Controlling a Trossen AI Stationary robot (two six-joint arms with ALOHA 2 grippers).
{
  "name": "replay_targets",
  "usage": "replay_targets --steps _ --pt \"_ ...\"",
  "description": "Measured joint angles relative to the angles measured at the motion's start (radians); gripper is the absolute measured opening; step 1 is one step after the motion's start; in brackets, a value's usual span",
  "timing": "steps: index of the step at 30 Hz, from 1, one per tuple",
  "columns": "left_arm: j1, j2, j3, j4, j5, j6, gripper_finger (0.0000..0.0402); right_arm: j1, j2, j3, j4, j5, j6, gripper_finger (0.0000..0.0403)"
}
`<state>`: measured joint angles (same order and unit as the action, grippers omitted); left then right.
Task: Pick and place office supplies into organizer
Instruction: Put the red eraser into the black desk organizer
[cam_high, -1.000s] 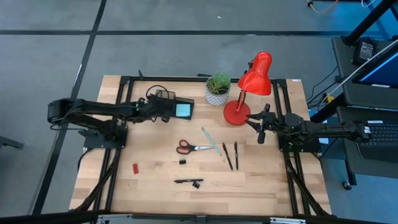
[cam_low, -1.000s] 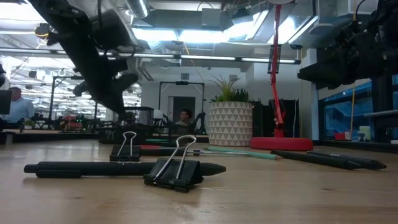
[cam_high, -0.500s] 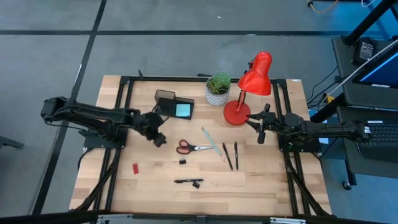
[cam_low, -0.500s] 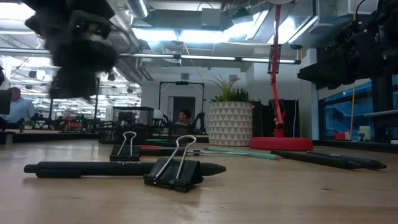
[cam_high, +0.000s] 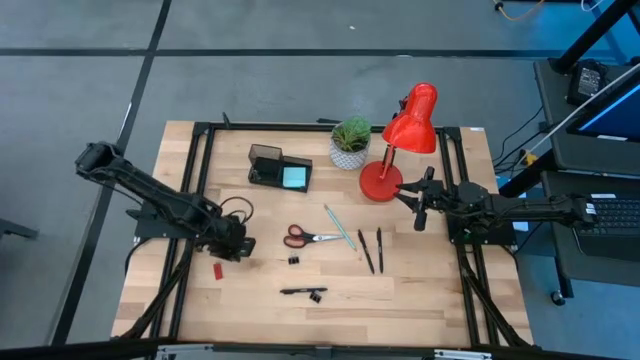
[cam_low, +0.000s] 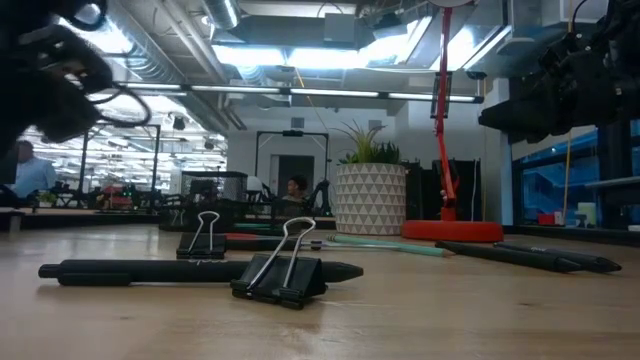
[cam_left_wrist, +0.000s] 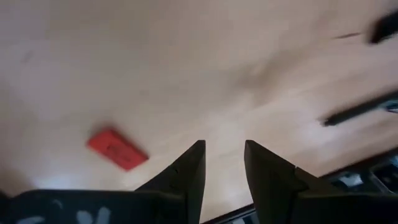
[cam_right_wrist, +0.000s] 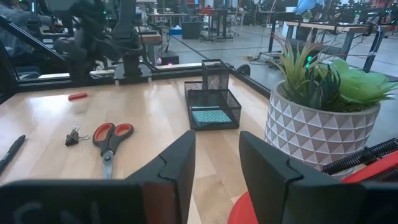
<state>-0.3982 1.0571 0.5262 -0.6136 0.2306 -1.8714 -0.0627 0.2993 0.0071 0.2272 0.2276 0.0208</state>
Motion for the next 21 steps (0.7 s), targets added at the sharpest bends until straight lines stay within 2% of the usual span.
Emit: replay_targets --steps 12,16,21 --pt "-0.185 0.058 0.0 -0.057 -0.009 -0.364 0.0104 0.0 0.0 0.0 0.022 0.0 -0.032 0.0127" --pt "-0.224 0.061 0.0 -0.076 -0.002 -0.438 0.0104 0.0 0.0 0.0 0.025 0.0 -0.053 0.0127" --pt "-0.234 0.088 0.0 -0.119 0.0 -0.454 0.0104 0.0 0.0 0.0 0.032 0.0 -0.06 0.0127"
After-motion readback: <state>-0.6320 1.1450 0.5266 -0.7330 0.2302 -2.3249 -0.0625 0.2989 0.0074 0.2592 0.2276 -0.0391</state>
